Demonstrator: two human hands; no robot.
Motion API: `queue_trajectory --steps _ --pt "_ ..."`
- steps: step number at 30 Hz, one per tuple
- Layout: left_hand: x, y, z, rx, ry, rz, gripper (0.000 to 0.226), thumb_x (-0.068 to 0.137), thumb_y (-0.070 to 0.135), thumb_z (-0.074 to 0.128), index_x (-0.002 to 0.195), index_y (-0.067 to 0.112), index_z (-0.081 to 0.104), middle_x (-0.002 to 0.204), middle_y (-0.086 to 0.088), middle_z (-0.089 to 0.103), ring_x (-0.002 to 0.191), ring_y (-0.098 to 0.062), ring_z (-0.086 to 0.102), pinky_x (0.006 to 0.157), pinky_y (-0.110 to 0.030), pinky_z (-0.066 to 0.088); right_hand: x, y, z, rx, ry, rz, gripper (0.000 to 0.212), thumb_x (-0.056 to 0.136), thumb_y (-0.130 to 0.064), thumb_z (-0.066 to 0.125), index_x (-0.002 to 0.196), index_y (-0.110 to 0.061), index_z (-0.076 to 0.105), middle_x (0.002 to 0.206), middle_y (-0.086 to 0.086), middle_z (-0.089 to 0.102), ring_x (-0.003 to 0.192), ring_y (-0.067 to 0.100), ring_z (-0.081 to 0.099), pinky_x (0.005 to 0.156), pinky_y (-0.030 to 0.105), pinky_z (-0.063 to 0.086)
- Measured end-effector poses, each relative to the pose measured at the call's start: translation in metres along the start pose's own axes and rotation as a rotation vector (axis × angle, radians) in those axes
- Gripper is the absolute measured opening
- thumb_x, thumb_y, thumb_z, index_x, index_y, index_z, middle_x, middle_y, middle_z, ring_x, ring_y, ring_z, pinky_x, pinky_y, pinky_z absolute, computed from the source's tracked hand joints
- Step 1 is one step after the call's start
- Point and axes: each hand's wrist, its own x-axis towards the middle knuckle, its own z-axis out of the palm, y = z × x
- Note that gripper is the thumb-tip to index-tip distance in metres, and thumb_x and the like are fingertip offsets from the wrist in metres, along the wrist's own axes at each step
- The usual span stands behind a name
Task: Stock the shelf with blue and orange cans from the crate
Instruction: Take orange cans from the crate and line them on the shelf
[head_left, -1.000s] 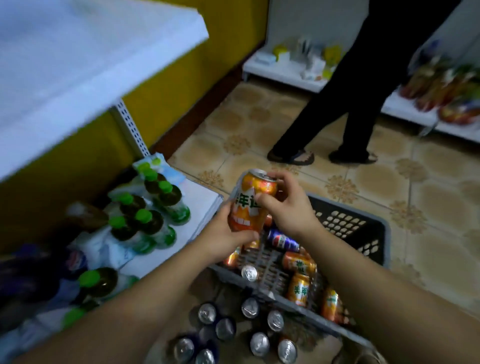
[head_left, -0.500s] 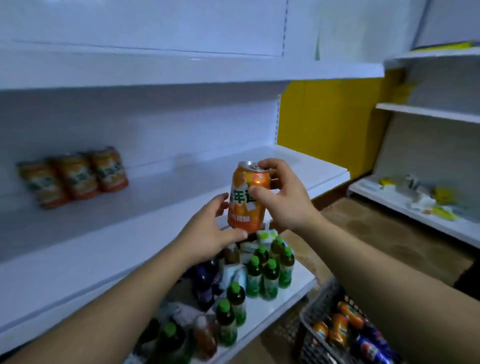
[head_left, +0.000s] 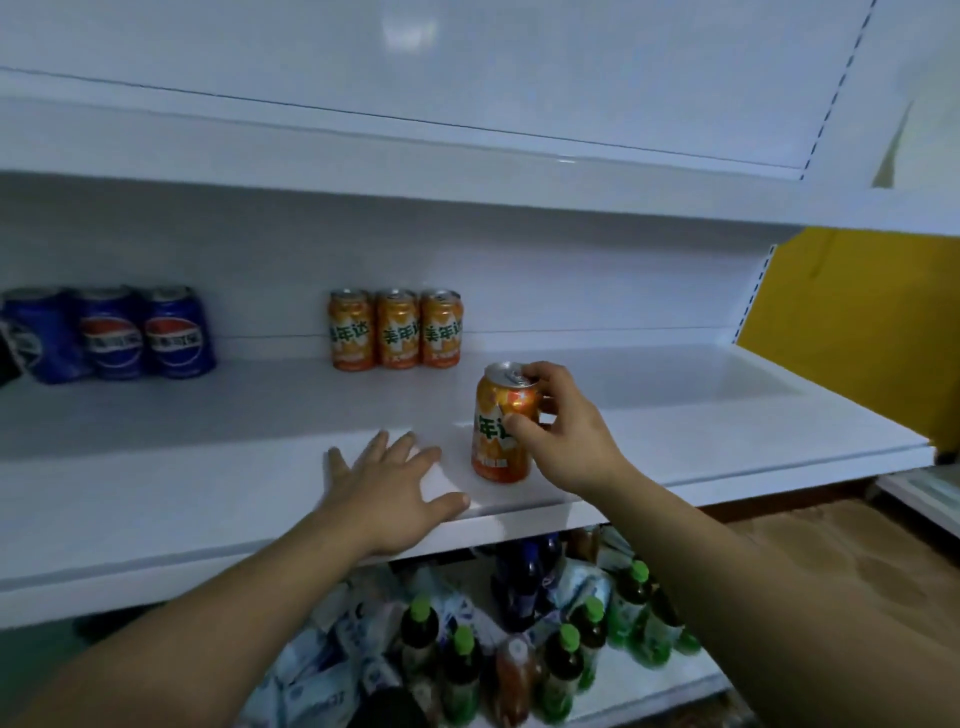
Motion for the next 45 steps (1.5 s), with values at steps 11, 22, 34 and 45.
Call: queue_trajectory --steps 11,22,34,45 --pt "0.004 0.003 0.004 -0.029 0.000 -0.024 0.077 0.084 0.078 0.021 0.150 0.040 0.008 0.161 0.008 -0.005 0.147 -0.018 -0.010 0.114 -0.059 -0.006 0.057 0.014 0.043 -0.057 -0.073 -0.017 0.080 0.079 -0.023 0.077 0.139 -0.037 0.027 0.134 0.000 0.048 0.118 0.019 0.053 0.096 0.042 0.052" --pt "0.004 -0.001 0.003 -0.046 0.014 -0.027 0.079 0.082 0.079 0.023 0.149 0.041 0.008 0.161 0.010 -0.003 0.147 -0.015 -0.009 0.115 -0.057 -0.006 0.130 0.036 0.062 -0.153 -0.043 0.117 0.096 0.086 -0.025 0.070 0.154 -0.028 0.002 0.148 0.005 0.039 0.134 0.027 0.042 0.106 0.042 0.039" --pt "0.004 -0.001 0.008 0.022 -0.036 -0.034 0.081 0.081 0.080 0.013 0.149 0.040 -0.005 0.159 0.011 -0.015 0.145 -0.014 -0.020 0.115 -0.056 -0.009 0.158 0.064 0.069 -0.119 0.081 0.101 0.077 0.090 -0.028 0.059 0.152 -0.023 0.015 0.135 0.011 0.045 0.116 0.023 0.050 0.101 0.046 0.045" --pt "0.005 0.003 0.005 0.031 -0.081 -0.054 0.109 0.049 0.087 -0.013 0.148 0.040 -0.012 0.157 0.013 -0.023 0.143 -0.012 -0.026 0.115 -0.054 -0.012 0.196 0.076 0.070 -0.087 0.073 0.174 0.076 0.081 -0.035 0.055 0.149 -0.029 0.021 0.128 0.006 0.056 0.115 0.028 0.057 0.096 0.049 0.049"
